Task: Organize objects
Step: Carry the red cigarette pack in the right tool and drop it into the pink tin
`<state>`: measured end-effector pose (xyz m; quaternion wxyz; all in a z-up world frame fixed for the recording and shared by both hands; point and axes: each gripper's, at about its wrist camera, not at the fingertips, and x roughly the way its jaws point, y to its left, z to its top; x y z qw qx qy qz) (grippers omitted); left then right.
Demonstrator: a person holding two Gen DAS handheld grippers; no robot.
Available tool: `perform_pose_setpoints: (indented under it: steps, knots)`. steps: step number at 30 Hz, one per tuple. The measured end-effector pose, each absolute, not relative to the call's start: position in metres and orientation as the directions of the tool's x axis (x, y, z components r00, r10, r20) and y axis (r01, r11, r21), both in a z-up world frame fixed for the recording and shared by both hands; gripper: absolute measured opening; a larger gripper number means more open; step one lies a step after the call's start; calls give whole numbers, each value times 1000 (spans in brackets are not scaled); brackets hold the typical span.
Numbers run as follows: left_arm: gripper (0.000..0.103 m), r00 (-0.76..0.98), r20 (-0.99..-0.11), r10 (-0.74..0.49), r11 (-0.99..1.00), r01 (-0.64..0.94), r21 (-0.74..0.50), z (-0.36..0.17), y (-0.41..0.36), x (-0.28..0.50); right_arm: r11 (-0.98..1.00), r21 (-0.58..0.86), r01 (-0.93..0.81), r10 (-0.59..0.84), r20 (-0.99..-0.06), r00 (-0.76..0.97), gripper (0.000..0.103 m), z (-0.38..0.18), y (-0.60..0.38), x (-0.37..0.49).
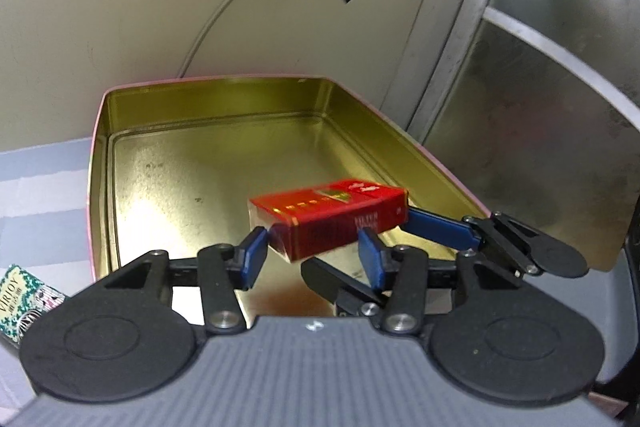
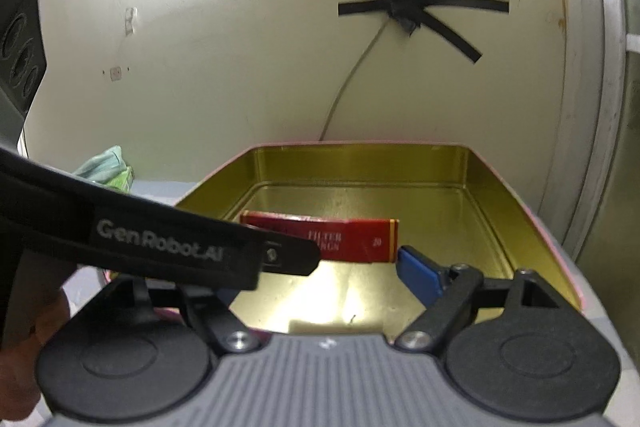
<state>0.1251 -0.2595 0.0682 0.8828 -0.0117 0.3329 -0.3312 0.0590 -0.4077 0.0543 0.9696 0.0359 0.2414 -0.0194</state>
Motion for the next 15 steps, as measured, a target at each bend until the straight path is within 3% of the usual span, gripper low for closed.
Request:
perform_pose_setpoints:
  steps: [2,5,15]
  knots:
    - [56,553,-597,-581,787,569,-239,62,-262,130,997,56,55,-21,-482,876,86,51,-406,63]
    - [68,563,-610,-558,804,551,-227,56,-262,133,997,36,67,-41,-490,871,91,48,-403,65]
    - [68,635,-529,-562,813,543,-211,78,-204,110,995,82,58,-17,-433,901,93,62,-393,46]
